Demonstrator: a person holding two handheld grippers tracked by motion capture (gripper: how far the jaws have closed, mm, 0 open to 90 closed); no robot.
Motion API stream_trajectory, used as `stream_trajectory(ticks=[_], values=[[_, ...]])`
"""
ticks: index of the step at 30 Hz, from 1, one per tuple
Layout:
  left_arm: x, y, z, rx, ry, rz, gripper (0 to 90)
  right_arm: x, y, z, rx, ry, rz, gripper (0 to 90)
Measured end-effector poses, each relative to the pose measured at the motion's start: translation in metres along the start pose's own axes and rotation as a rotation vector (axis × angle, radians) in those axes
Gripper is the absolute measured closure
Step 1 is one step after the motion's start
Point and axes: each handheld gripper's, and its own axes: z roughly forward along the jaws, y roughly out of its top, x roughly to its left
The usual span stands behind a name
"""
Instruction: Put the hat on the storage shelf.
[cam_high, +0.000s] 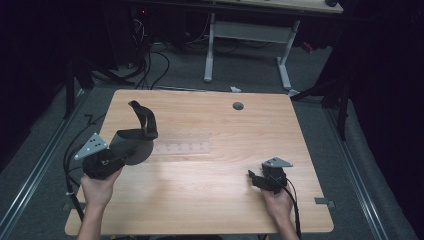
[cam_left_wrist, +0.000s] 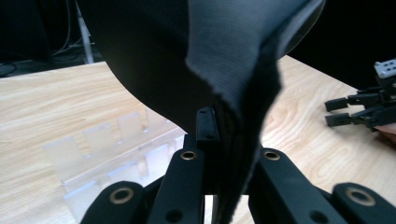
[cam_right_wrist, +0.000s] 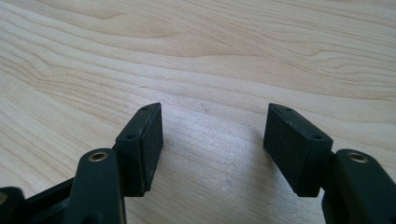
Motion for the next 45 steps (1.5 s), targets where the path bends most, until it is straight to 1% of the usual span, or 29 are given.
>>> stream_trajectory(ticks=[4,9,12,15,20,23,25,28,32,36,41,45], values=[[0.005,0.004,0.004,-0.011,0.024,0.020,86.0,0.000,0.000,0.000,0.000,0.000,-0.001,38.0],[0.009,0.006,0.010,-0.013,0.044,0.039,86.0,0.000,0.000,0.000,0.000,0.000,0.000,38.0],[0.014,0.007,0.016,-0.009,0.072,0.067,86.0,0.000,0.000,0.000,0.000,0.000,0.000,38.0],[0.017,0.008,0.019,-0.013,0.080,0.069,86.0,0.000,0.000,0.000,0.000,0.000,0.000,38.0],[0.025,0.011,0.022,-0.018,0.110,0.086,86.0,0.000,0.000,0.000,0.000,-0.001,0.000,38.0],[0.031,0.012,0.024,-0.017,0.127,0.084,86.0,0.000,0.000,0.000,0.000,-0.001,0.000,38.0],[0.035,0.011,0.025,-0.016,0.145,0.097,86.0,0.000,0.000,0.000,0.000,0.000,0.000,38.0],[0.040,0.011,0.026,-0.017,0.162,0.099,86.0,0.000,0.000,0.000,0.000,-0.001,0.000,37.9],[0.045,0.009,0.030,-0.015,0.184,0.116,86.0,0.000,0.000,0.000,0.001,0.001,0.003,37.8],[0.048,0.008,0.033,-0.018,0.190,0.115,86.0,0.000,0.000,0.000,0.001,0.000,0.003,37.7],[0.050,0.007,0.037,-0.026,0.198,0.130,86.0,0.000,0.000,0.000,0.001,0.000,0.002,37.7],[0.053,0.007,0.038,-0.027,0.207,0.130,86.0,0.000,0.000,0.000,0.001,0.001,0.003,37.7]])
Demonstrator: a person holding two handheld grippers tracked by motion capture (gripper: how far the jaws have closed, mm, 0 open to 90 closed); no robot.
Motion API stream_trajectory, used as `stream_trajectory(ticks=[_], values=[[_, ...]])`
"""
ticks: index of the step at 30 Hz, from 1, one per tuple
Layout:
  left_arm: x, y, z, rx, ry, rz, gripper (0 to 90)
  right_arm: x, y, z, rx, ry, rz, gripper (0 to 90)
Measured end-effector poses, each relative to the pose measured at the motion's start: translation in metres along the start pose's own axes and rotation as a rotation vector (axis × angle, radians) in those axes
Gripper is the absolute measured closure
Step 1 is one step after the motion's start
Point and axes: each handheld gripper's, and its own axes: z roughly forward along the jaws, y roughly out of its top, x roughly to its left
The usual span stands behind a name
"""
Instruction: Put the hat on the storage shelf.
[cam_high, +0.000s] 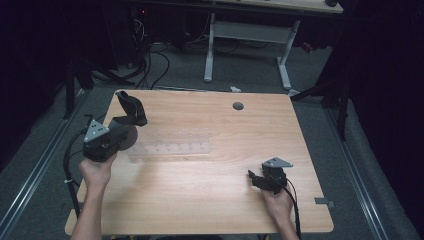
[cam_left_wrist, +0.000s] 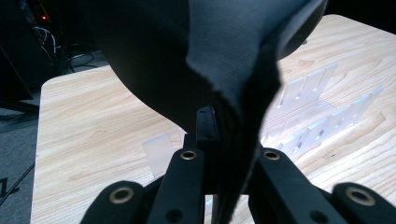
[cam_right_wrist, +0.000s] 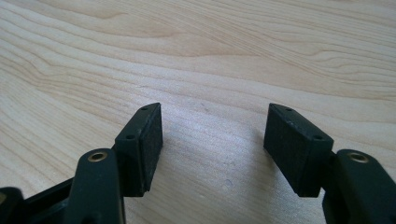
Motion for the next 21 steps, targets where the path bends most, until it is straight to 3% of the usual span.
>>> stream_trajectory(ticks=[9,21], values=[[0.002,-0.007,0.005,0.010,0.029,0.031,86.0,0.000,0.000,0.000,0.000,0.000,0.002,37.7],[0.008,-0.018,0.010,0.011,0.041,0.010,85.9,0.000,0.000,0.000,0.001,0.000,0.002,37.6]])
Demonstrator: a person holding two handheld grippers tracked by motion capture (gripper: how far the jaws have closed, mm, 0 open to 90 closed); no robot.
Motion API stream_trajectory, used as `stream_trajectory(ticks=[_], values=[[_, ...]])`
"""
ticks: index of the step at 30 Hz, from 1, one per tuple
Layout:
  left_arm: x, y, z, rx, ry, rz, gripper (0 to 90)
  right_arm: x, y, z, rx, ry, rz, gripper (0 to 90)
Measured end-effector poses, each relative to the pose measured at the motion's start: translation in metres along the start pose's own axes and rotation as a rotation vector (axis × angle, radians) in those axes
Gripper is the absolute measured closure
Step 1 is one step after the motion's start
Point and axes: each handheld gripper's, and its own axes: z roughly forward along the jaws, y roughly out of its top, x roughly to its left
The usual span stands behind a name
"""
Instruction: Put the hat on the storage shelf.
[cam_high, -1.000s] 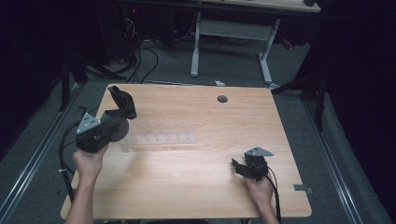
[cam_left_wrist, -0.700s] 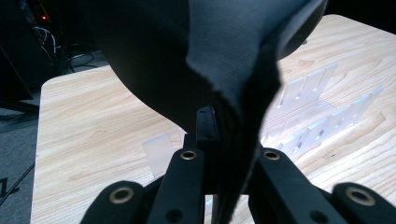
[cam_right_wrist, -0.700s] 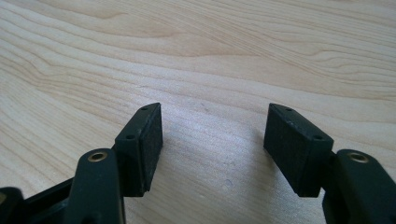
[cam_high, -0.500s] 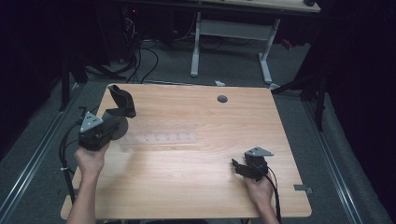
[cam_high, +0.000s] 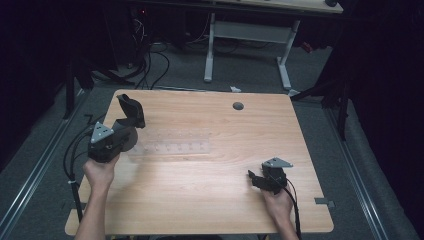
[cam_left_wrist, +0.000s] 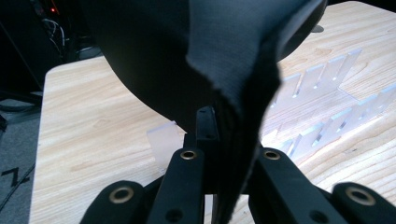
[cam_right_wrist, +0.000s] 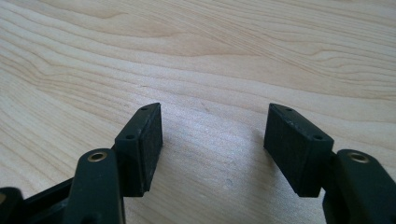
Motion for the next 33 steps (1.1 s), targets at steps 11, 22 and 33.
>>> stream_trajectory(ticks=[11,22,33], values=[[0.003,-0.016,0.003,0.005,0.007,-0.016,84.8,0.000,0.000,0.000,0.000,0.000,0.001,37.5],[-0.002,-0.019,-0.003,0.032,0.006,-0.039,69.7,0.000,0.000,0.000,0.001,0.001,-0.001,36.9],[-0.005,-0.010,-0.013,0.036,0.036,-0.091,41.5,0.000,0.000,0.000,0.001,0.002,-0.002,36.8]])
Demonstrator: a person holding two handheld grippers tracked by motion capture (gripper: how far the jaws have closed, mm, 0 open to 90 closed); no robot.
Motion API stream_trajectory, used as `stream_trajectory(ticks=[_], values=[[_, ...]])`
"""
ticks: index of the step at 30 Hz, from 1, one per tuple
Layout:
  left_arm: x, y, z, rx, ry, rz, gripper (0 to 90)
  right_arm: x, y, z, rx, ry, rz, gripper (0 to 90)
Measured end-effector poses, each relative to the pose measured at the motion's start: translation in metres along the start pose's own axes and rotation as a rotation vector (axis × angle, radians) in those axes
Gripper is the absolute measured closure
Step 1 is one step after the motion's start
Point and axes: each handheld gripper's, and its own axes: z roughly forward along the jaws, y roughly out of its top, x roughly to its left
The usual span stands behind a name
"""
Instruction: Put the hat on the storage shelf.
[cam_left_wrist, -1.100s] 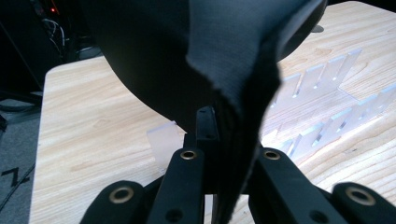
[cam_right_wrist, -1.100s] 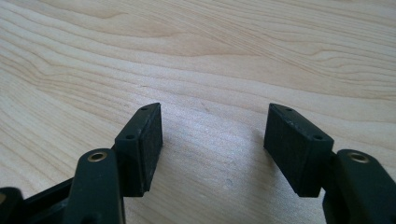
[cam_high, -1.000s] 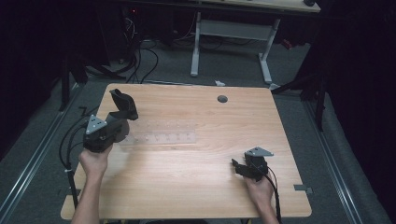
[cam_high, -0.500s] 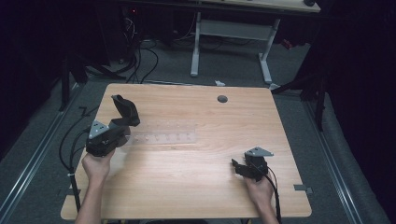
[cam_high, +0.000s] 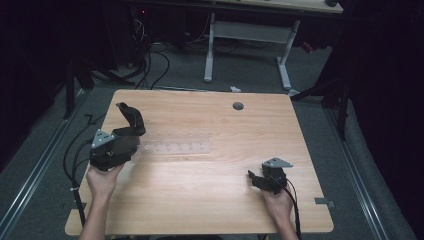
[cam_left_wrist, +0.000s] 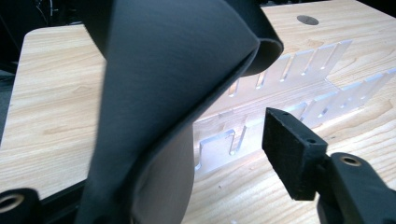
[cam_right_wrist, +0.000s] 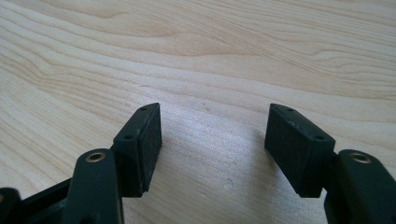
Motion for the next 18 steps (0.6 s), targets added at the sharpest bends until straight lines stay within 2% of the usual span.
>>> stream_trajectory(ticks=[7,18], values=[[0.000,-0.002,-0.014,-0.018,0.007,-0.024,39.5,0.000,0.000,0.000,0.000,0.000,0.000,36.8],[-0.003,-0.021,-0.037,-0.031,0.004,-0.037,38.4,0.000,0.000,0.000,0.000,-0.001,0.002,36.8]])
